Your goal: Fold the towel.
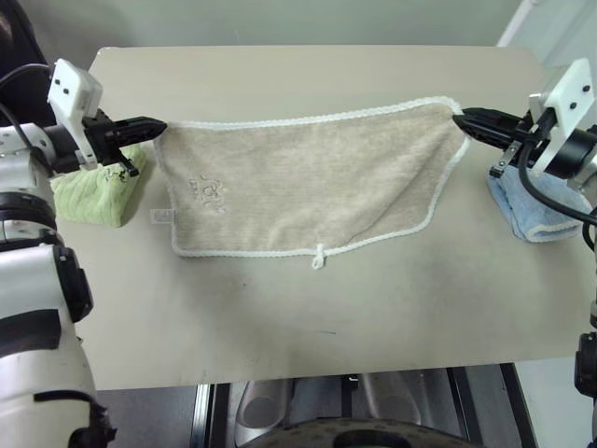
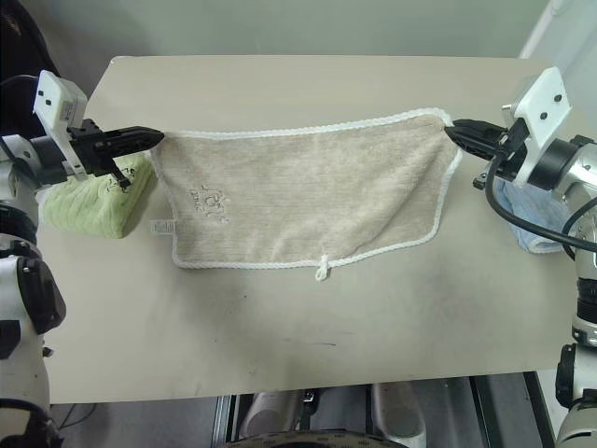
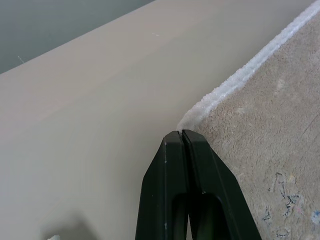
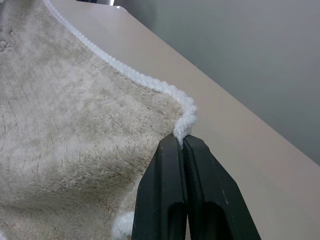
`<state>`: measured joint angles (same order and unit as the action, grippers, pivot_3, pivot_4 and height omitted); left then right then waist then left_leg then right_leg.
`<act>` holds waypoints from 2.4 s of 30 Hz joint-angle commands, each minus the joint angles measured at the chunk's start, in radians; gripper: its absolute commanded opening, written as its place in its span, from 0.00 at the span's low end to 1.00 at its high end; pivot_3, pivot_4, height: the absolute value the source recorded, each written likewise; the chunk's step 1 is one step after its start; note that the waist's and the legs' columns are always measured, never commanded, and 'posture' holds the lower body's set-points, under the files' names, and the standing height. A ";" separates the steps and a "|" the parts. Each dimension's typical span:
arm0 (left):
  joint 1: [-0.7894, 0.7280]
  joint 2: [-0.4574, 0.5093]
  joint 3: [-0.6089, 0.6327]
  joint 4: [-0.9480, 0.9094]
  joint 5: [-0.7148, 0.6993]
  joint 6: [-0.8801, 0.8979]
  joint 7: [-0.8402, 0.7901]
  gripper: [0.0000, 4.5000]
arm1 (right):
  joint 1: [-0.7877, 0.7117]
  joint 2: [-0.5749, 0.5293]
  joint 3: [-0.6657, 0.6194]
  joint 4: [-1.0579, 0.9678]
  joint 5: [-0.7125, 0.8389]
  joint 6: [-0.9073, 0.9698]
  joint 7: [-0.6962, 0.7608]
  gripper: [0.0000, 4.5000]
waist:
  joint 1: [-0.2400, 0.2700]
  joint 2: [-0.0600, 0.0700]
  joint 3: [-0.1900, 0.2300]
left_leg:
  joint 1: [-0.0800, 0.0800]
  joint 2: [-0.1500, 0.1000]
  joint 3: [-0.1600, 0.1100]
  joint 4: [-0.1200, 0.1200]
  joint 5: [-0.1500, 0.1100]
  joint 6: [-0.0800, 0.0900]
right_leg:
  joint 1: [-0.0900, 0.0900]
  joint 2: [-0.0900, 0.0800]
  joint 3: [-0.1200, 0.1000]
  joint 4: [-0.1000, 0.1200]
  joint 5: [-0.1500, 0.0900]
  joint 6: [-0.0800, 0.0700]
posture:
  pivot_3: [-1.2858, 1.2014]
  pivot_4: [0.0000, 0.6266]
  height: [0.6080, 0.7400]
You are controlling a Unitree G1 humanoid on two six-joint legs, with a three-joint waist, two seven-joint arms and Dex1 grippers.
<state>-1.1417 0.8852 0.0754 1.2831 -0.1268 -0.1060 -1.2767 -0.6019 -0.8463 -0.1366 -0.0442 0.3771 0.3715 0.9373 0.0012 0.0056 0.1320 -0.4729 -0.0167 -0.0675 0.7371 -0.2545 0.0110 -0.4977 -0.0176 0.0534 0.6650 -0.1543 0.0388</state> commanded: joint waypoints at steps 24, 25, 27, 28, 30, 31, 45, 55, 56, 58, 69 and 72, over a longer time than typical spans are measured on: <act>-0.162 -0.042 0.187 0.026 -0.006 -0.168 0.377 0.01 | -0.519 0.198 0.026 0.918 -0.237 -0.680 -0.169 0.00 | -0.015 0.001 0.001 | -0.031 -0.001 0.002 0.013 0.007 -0.003 | -0.034 -0.002 -0.001 0.016 0.010 0.002 | 0.52 0.24 0.72; -0.164 -0.039 0.191 0.026 -0.009 -0.168 0.371 0.01 | -0.520 0.196 0.020 0.919 -0.234 -0.684 -0.170 0.00 | -0.016 0.002 0.001 | -0.031 0.000 0.001 0.014 0.007 -0.003 | -0.033 -0.003 0.000 0.016 0.010 0.002 | 0.52 0.24 0.72; -0.166 -0.028 0.185 0.027 0.008 -0.178 0.385 0.01 | -0.533 0.191 0.012 0.950 -0.241 -0.699 -0.193 0.00 | -0.016 0.002 0.001 | -0.031 -0.001 0.002 0.015 0.007 -0.002 | -0.033 -0.002 -0.001 0.016 0.010 0.002 | 0.52 0.24 0.72; -0.166 -0.025 0.182 0.027 0.015 -0.182 0.392 0.01 | -0.537 0.191 0.011 0.960 -0.243 -0.704 -0.198 0.00 | -0.016 0.002 0.001 | -0.031 -0.001 0.001 0.015 0.007 -0.002 | -0.033 -0.003 -0.001 0.016 0.010 0.002 | 0.52 0.24 0.72; -0.166 -0.026 0.186 0.028 0.014 -0.187 0.388 0.01 | -0.545 0.194 0.011 0.973 -0.247 -0.715 -0.208 0.00 | -0.016 0.002 0.001 | -0.031 -0.001 0.002 0.015 0.007 -0.002 | -0.033 -0.002 -0.001 0.017 0.010 0.002 | 0.52 0.24 0.72; -0.168 -0.030 0.193 0.027 0.007 -0.191 0.376 0.01 | -0.547 0.196 0.011 0.977 -0.246 -0.719 -0.209 0.00 | -0.016 0.002 0.001 | -0.031 -0.001 0.001 0.015 0.007 -0.002 | -0.033 -0.002 0.000 0.016 0.011 0.002 | 0.52 0.24 0.72; -0.103 -0.007 0.219 -0.014 -0.066 -0.052 -0.060 0.01 | -0.129 0.128 -0.069 0.392 -0.009 -0.443 0.009 0.00 | -0.013 0.001 0.000 | -0.032 0.000 0.002 0.015 0.008 -0.002 | -0.032 -0.003 -0.001 0.015 0.012 0.002 | 0.52 0.24 0.72; -0.022 0.081 0.167 -0.075 -0.045 0.090 -0.294 0.01 | 0.134 0.071 -0.161 0.092 0.087 -0.237 -0.021 0.00 | -0.018 0.000 0.000 | -0.023 0.000 0.002 0.016 0.007 0.001 | -0.024 -0.002 0.000 0.016 0.012 0.001 | 0.52 0.24 0.72; -0.007 0.096 0.147 -0.089 -0.043 0.113 -0.316 0.01 | 0.162 0.064 -0.176 0.066 0.100 -0.211 -0.024 0.00 | -0.019 0.000 0.000 | -0.021 0.000 0.002 0.016 0.005 0.004 | -0.021 -0.002 0.000 0.015 0.010 -0.001 | 0.52 0.24 0.72; 0.024 0.118 0.112 -0.122 -0.058 0.147 -0.335 0.01 | 0.211 0.055 -0.198 0.020 0.120 -0.175 -0.023 0.00 | -0.018 0.000 0.000 | -0.016 0.000 0.002 0.015 0.002 0.010 | -0.016 -0.002 0.000 0.015 0.006 -0.008 | 0.52 0.24 0.72; 0.314 0.263 -0.005 -0.447 -0.359 0.437 -0.338 0.01 | 0.483 0.057 -0.266 -0.211 0.204 -0.066 -0.026 0.00 | -0.013 0.000 0.000 | -0.010 -0.001 0.002 0.015 0.002 0.008 | -0.011 -0.002 0.000 0.015 0.005 -0.008 | 0.52 0.24 0.72; 0.459 0.328 -0.010 -0.600 -0.453 0.510 -0.338 0.01 | 0.584 0.061 -0.292 -0.277 0.222 -0.053 -0.015 0.00 | -0.012 0.000 0.000 | -0.005 -0.001 0.002 0.013 0.000 0.006 | -0.006 -0.002 0.000 0.015 0.002 -0.008 | 0.52 0.24 0.72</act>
<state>-0.7086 1.1579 0.0560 0.7706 -0.5165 0.3546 -1.5659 -0.0374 -0.7818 -0.3746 -0.2673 0.5699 0.3099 0.9222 -0.0111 0.0057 0.1317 -0.4765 -0.0175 -0.0658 0.7500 -0.2550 0.0159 -0.5019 -0.0195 0.0533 0.6798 -0.1531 0.0300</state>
